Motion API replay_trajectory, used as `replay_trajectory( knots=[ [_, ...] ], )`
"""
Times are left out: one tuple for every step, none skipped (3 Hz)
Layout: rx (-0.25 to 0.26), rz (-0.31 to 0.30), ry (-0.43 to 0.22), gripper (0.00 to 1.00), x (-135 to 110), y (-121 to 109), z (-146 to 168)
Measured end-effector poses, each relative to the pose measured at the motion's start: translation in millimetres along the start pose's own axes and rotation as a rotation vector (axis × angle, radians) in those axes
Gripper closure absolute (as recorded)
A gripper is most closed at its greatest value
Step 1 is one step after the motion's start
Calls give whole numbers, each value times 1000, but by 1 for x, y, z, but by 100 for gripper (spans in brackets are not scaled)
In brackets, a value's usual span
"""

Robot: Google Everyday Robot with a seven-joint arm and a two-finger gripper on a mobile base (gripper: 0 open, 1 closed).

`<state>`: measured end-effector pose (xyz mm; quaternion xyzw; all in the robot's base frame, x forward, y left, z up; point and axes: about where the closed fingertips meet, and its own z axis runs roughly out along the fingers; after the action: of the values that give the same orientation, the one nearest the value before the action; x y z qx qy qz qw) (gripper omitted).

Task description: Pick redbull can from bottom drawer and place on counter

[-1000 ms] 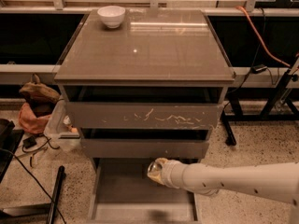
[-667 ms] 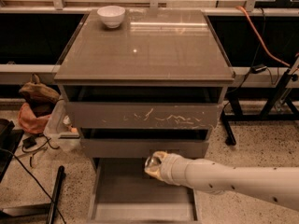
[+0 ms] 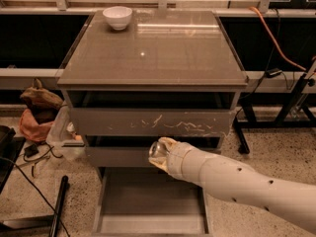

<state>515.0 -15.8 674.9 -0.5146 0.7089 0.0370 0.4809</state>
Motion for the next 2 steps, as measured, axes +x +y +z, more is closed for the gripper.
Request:
replay_trajectory(
  knots=[
    [0,0,0,100,0,0,0],
    [82,-52,-17,100,-34,-33,-28]
  ],
)
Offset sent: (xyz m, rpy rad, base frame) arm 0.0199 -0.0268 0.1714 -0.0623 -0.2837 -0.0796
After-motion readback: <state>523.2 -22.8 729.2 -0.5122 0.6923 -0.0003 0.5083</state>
